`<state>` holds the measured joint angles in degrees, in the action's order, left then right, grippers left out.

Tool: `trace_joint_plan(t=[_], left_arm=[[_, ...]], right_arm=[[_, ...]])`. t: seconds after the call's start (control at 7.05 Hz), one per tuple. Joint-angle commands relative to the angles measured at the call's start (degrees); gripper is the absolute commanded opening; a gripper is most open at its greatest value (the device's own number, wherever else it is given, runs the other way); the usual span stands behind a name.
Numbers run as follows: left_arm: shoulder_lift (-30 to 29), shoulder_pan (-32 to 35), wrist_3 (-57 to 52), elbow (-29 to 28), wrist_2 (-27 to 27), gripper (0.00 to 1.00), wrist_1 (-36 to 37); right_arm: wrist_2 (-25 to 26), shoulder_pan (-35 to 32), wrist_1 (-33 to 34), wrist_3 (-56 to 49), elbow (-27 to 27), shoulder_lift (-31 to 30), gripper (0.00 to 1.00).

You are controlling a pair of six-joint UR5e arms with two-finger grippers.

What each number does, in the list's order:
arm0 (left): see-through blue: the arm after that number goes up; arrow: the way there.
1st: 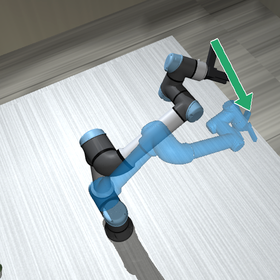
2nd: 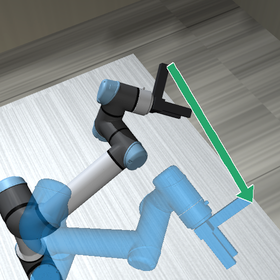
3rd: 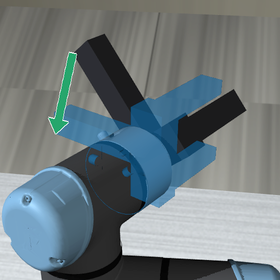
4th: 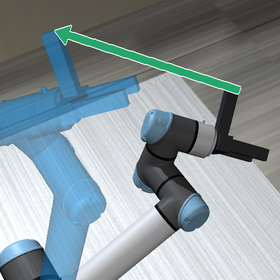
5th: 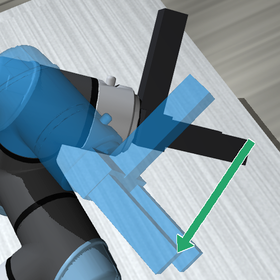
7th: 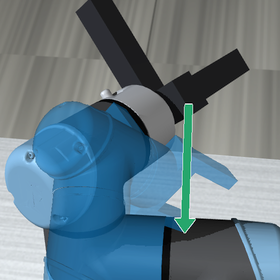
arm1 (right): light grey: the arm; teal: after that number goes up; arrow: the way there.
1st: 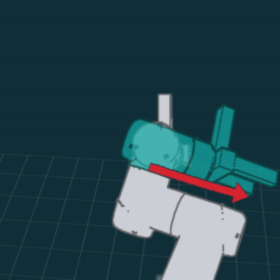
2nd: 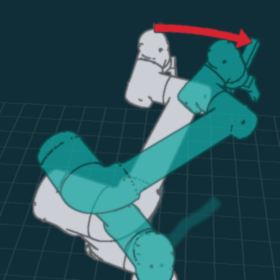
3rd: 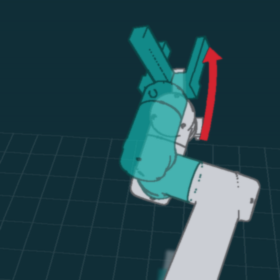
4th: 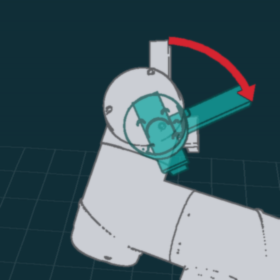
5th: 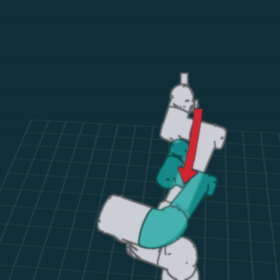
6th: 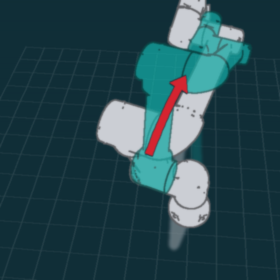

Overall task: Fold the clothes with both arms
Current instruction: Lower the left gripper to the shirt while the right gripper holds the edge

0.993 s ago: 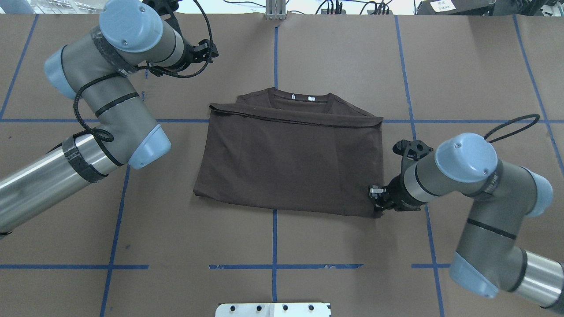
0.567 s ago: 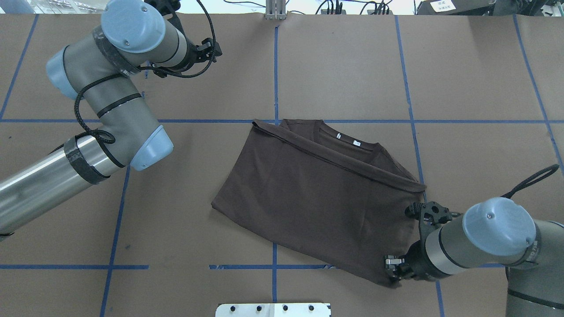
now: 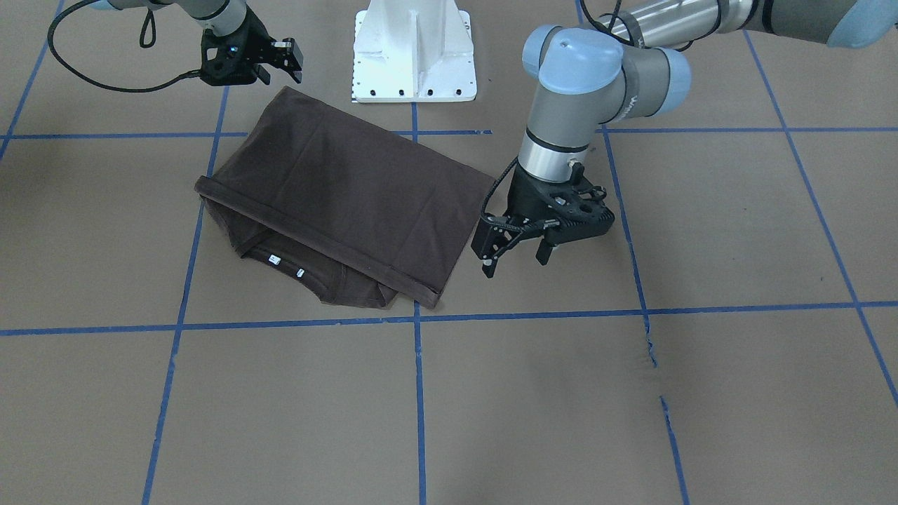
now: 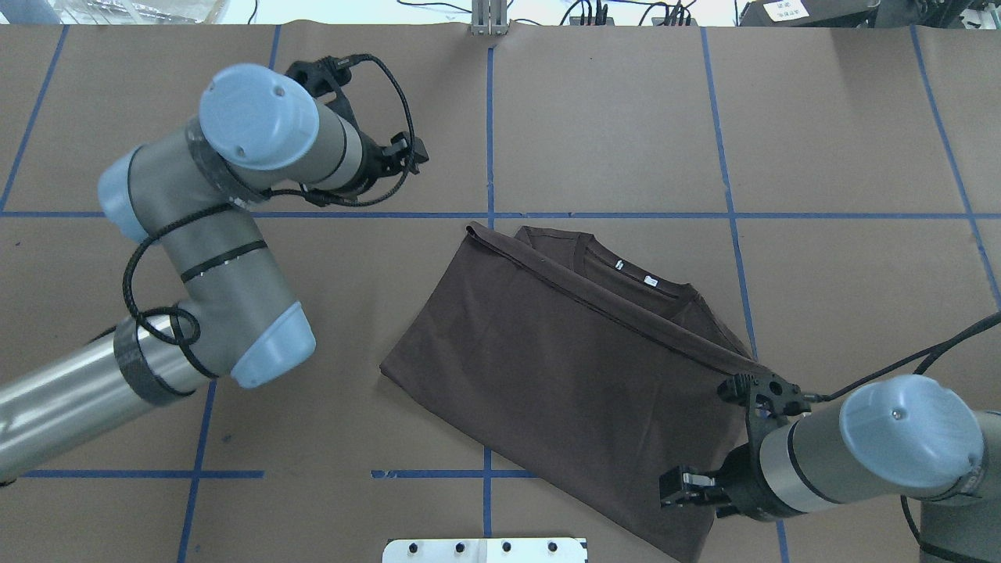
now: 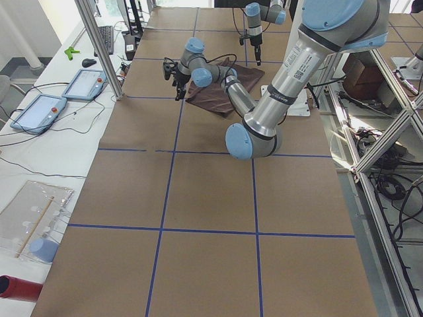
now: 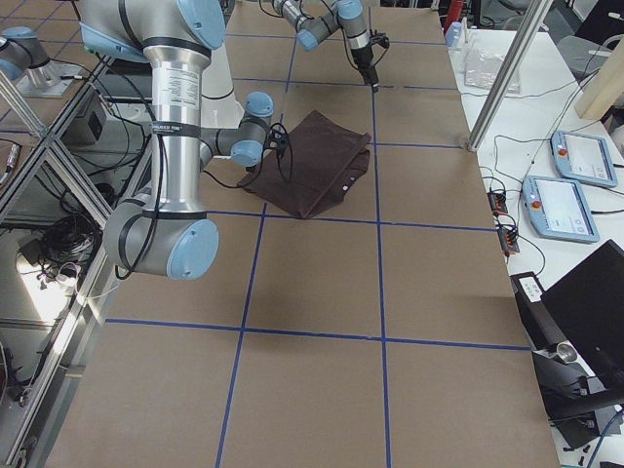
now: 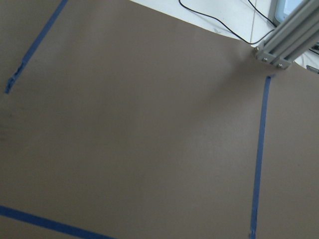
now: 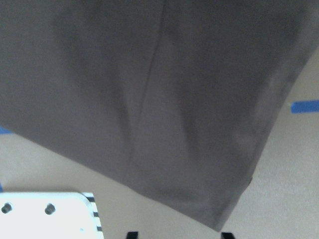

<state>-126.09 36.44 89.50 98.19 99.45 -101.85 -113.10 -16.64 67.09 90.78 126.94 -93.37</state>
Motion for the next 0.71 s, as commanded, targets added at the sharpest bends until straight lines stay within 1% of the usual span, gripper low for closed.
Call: trace_joint_plan(t=[0.0,0.14,0.28,0.57], left_arm=[[5.13,-10.81,13.72,6.91,-1.09,0.95,3.23],[6.29,-12.69,15.25,8.24,-2.84,0.93,5.76],[8.13,-14.53,16.48,9.21,-3.03,0.93,6.66],[9.02,-17.08,18.42,8.43,-3.56,0.92,6.58]], right_arm=[[-0.28,-8.03,-0.11,-0.08,0.94,2.74,1.0],[-0.63,-10.85,-0.11,-0.08,0.59,5.72,1.0],[-0.45,-11.74,-0.11,-0.08,0.33,7.14,1.0],[-0.28,-12.1,-0.11,-0.08,0.24,7.51,1.0]])
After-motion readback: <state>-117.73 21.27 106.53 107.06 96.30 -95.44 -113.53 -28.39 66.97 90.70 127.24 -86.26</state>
